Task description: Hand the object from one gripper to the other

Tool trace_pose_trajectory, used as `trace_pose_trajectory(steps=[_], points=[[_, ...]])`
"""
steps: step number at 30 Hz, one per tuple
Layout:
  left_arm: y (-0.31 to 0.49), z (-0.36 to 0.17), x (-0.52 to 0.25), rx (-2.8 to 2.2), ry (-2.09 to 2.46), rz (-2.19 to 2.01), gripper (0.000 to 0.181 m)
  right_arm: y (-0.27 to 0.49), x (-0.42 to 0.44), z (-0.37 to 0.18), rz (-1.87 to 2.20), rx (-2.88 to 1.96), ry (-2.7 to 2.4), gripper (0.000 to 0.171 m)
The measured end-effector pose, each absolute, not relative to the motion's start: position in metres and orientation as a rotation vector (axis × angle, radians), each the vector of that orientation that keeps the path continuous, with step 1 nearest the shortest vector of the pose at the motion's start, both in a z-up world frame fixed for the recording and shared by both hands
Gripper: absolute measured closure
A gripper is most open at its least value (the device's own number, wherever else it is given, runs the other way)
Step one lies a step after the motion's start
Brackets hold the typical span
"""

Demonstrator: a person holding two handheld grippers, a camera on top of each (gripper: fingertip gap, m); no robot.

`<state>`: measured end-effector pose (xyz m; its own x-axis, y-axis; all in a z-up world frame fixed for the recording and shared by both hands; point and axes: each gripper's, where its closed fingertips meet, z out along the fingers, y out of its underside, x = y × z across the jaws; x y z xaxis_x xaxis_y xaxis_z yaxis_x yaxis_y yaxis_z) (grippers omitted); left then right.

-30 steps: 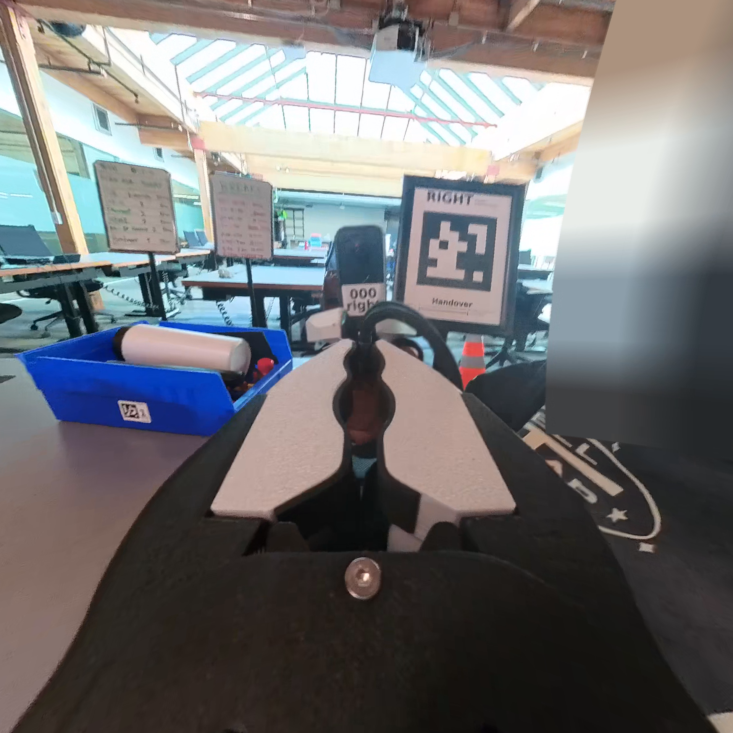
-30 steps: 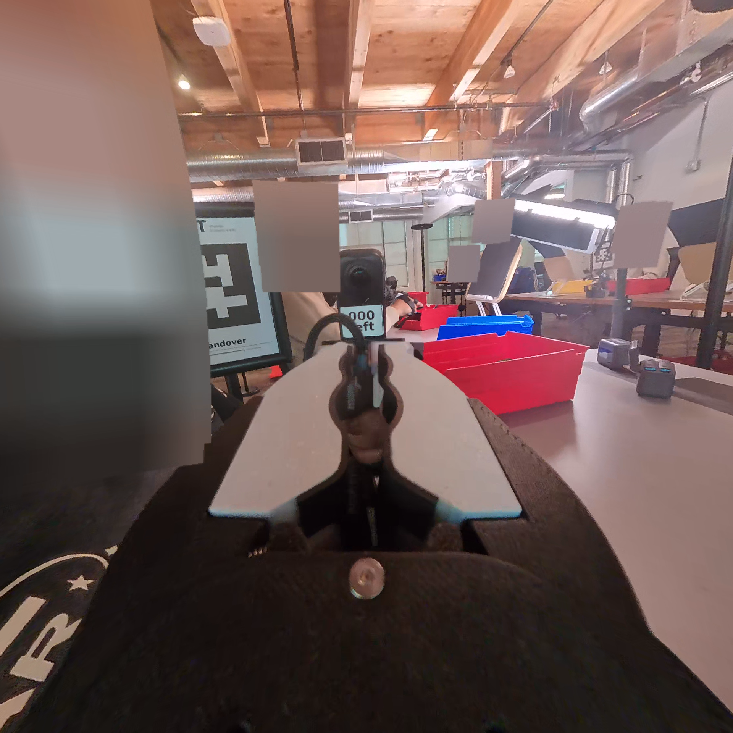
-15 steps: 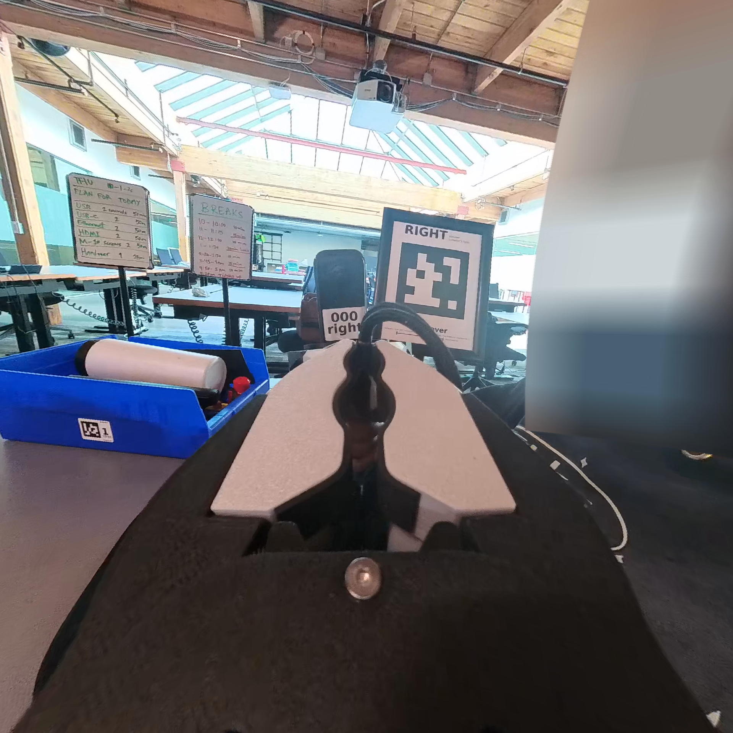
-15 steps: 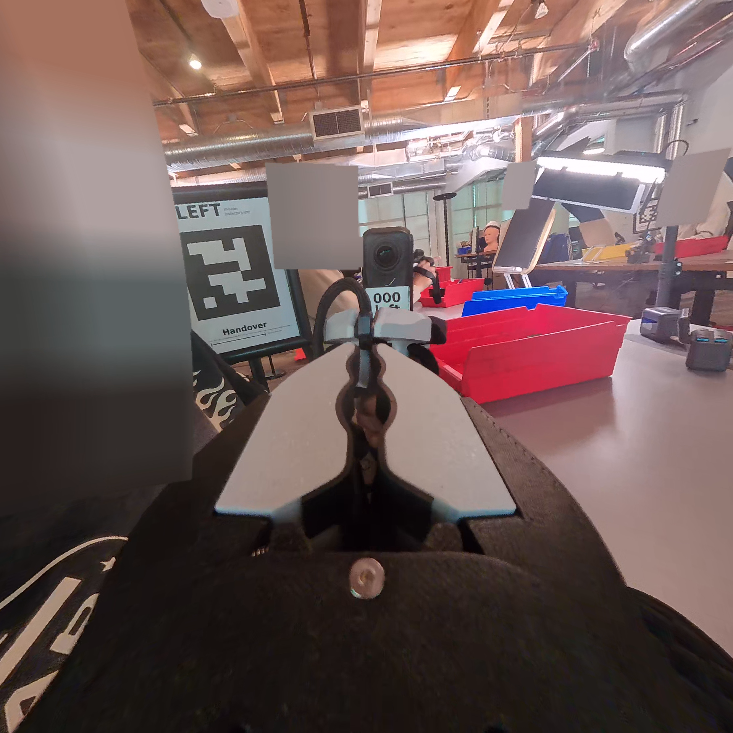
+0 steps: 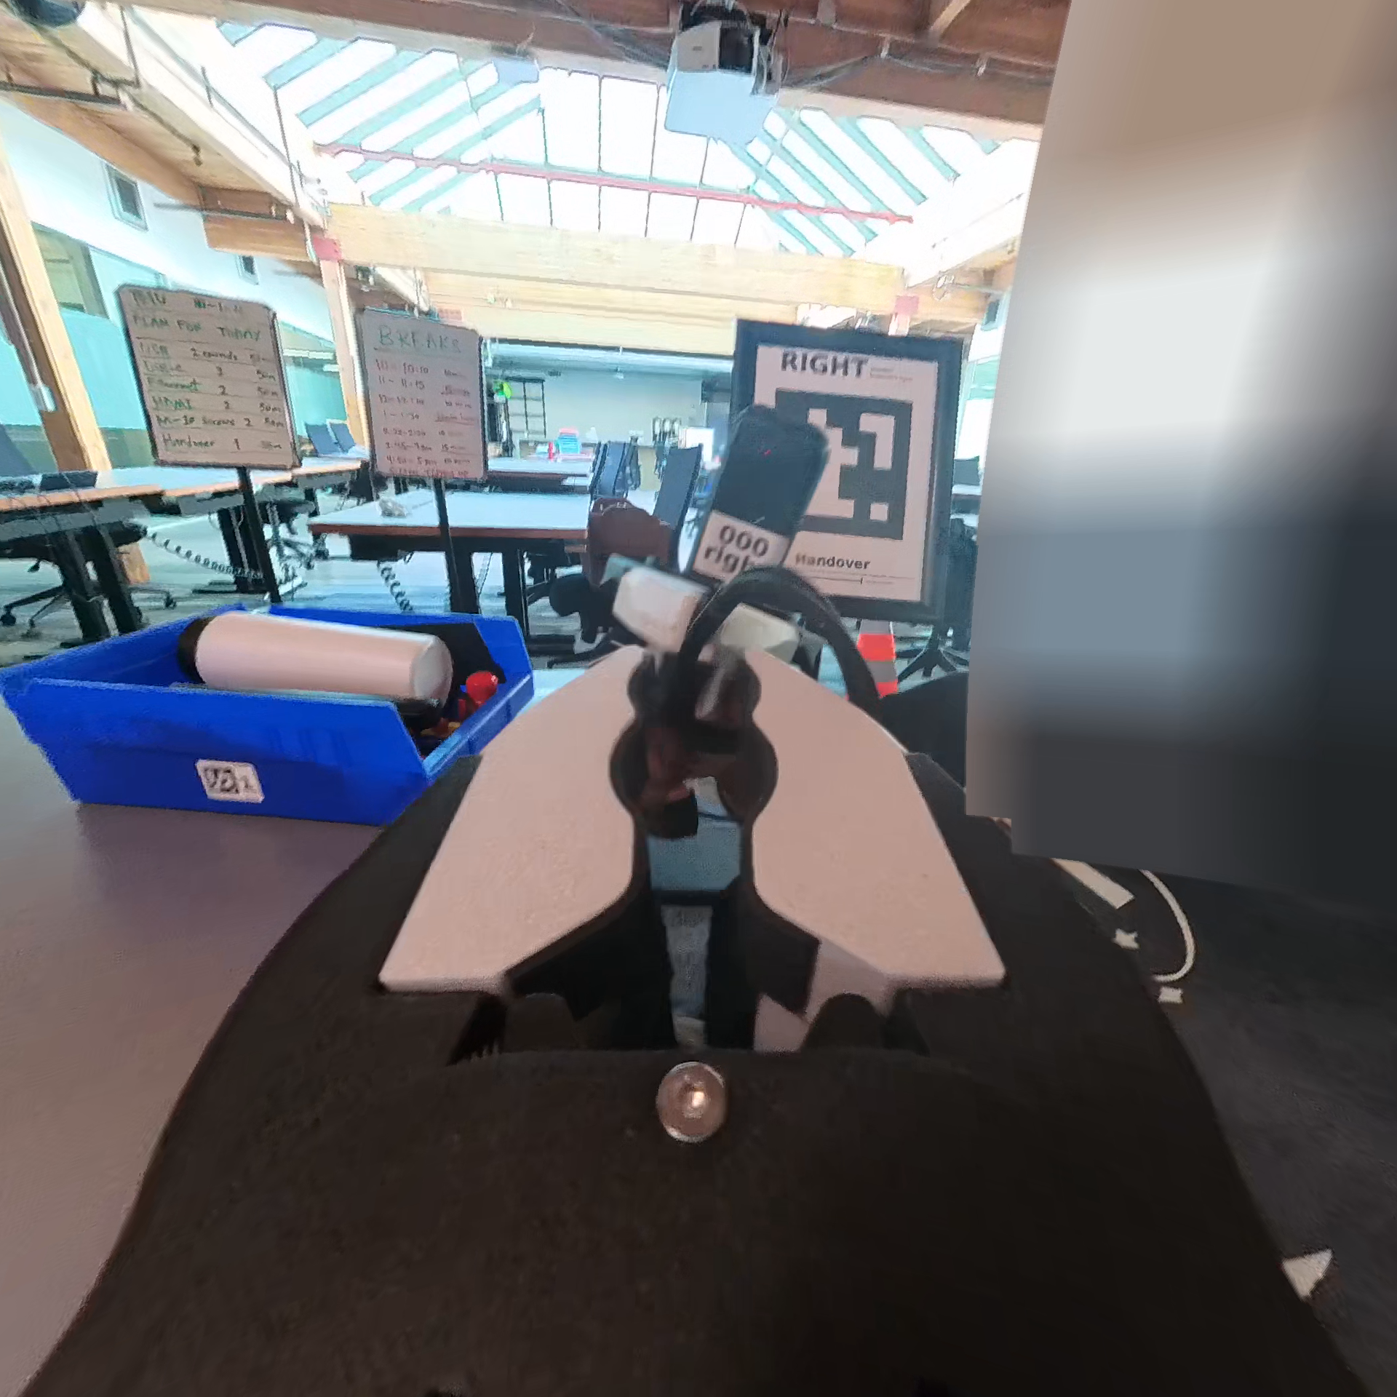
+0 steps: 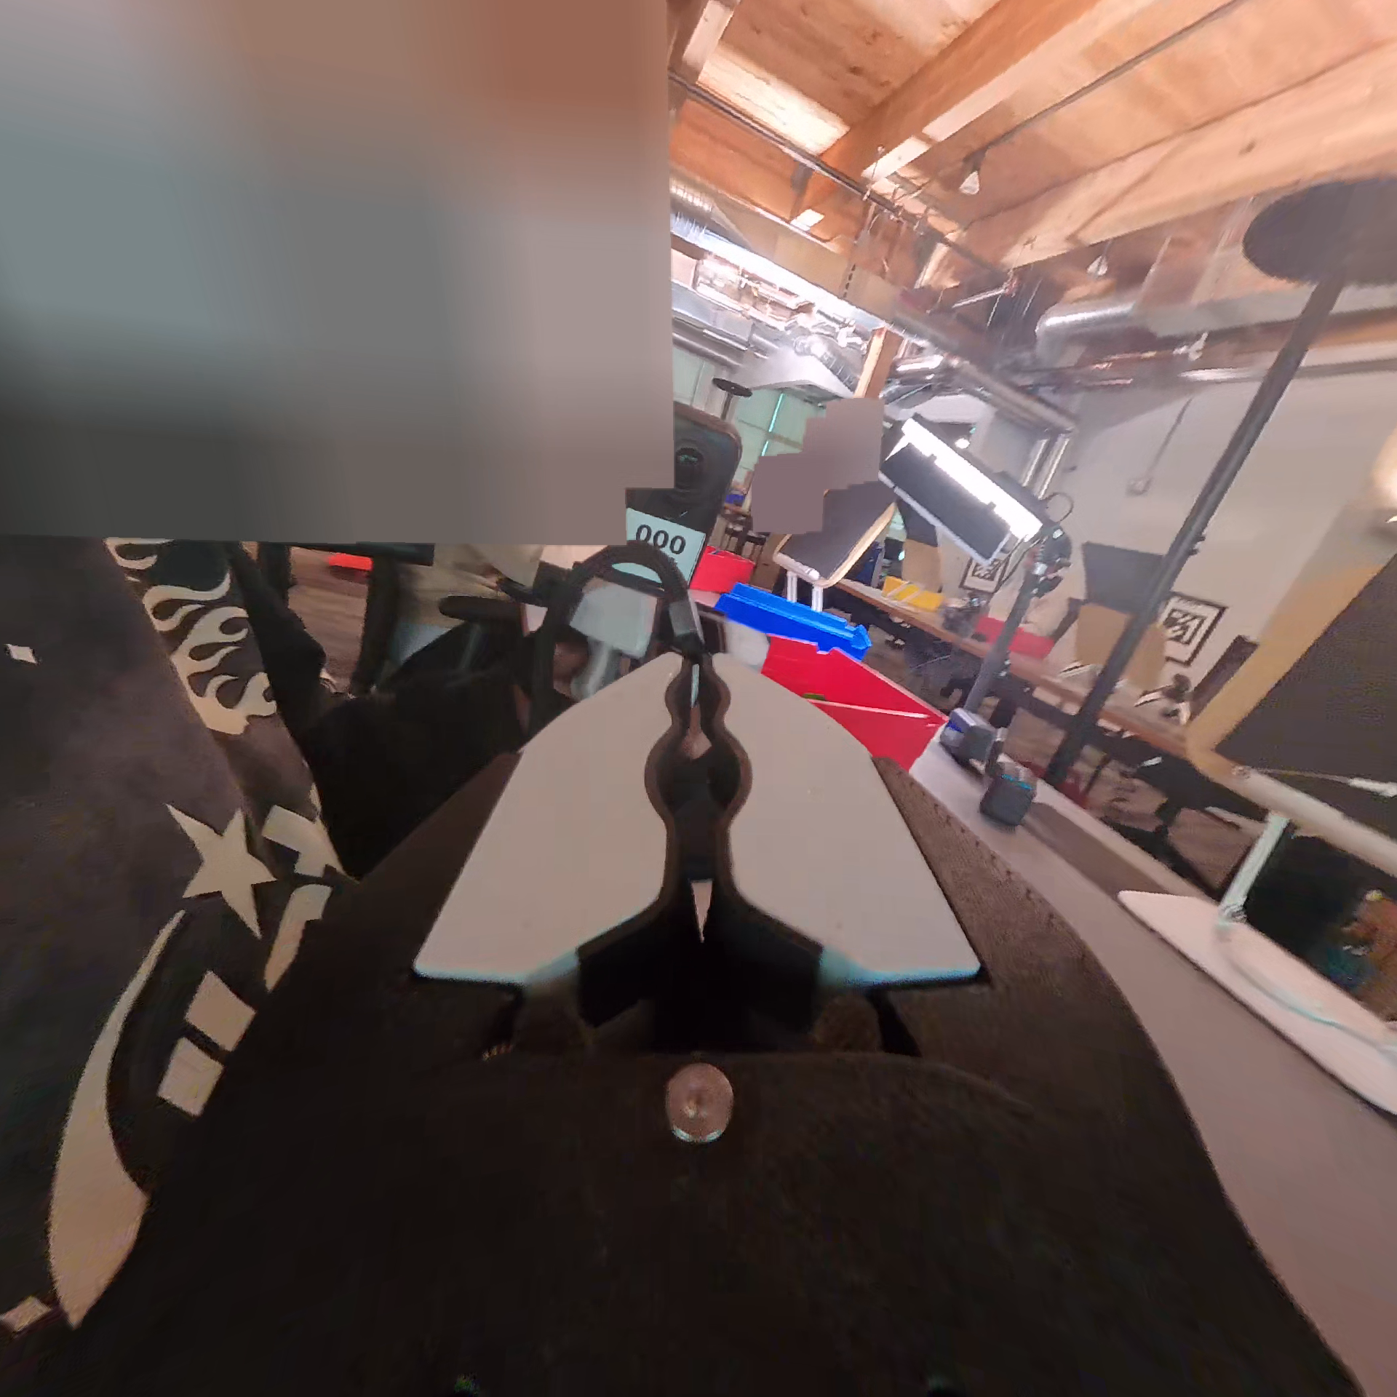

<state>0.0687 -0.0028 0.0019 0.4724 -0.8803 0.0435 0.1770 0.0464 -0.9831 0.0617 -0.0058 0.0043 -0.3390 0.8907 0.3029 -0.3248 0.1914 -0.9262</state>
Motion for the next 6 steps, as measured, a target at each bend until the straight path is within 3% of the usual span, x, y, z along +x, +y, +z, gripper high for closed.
trace_pose_trajectory(steps=[1, 6], points=[[-0.001, -0.002, 0.065, -1.301, 0.715, -0.908, 0.158, -0.004, 0.064, 0.007, 1.375, -0.566, -1.354, 0.17], [0.008, -0.007, 0.044, -1.406, 0.584, -1.1, 0.154, 0.002, 0.076, 0.011, 0.903, -0.268, -1.319, 0.169]])
